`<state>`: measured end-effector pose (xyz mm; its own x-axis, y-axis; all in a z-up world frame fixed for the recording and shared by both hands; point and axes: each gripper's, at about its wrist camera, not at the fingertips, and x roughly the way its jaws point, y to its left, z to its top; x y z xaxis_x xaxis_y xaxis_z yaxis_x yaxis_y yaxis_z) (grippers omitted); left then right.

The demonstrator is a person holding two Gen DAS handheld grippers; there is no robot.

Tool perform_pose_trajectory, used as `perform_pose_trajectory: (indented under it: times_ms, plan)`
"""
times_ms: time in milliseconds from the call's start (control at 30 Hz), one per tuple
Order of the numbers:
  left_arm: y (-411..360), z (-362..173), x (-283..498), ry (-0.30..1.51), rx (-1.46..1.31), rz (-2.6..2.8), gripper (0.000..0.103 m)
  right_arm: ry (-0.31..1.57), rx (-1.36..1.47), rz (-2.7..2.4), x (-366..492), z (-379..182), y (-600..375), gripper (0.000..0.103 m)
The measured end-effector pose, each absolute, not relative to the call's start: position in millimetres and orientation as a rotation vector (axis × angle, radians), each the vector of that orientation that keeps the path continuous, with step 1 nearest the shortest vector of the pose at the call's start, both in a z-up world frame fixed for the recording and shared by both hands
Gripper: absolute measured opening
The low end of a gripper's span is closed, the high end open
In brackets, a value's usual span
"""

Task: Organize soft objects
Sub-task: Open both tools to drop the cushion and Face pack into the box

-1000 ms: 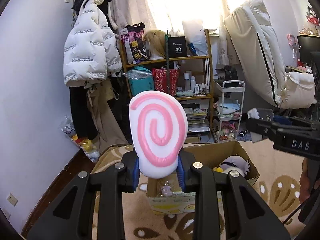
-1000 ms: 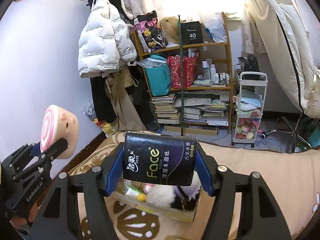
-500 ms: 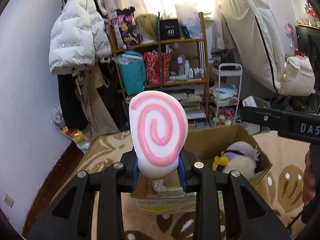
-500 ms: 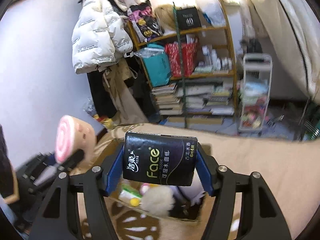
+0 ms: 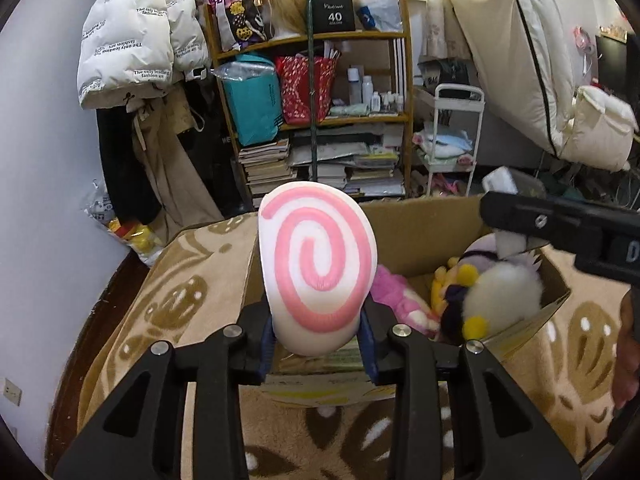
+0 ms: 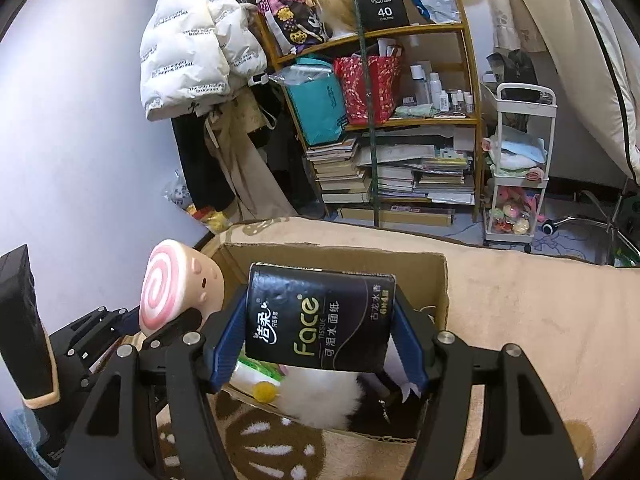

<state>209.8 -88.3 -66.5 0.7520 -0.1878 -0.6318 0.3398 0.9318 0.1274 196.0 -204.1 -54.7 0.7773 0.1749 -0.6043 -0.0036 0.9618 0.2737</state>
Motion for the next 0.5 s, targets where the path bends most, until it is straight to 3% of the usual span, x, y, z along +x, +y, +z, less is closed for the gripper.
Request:
perform_pose_trajectory:
  times_ms: [133, 233, 367, 500]
  plan:
    - [-86, -66, 210, 0.671, 0.231, -0.293, 0.038, 0.669, 0.27, 0.092, 195, -53, -204, 0.082]
    - [-86, -68, 209, 0.687, 0.242, -0.288, 0.041, 0.661, 0.261, 0.09, 193, -51, -204, 0.085]
    - [-89, -67, 199, 0.666, 0.26, -0.269, 0.057, 0.637, 0.266, 0.074, 188, -46, -205, 0.093]
    - [-90, -62, 193, 0.646, 0.272, -0.271, 0.062, 0.634, 0.251, 0.055, 186, -43, -204, 0.099]
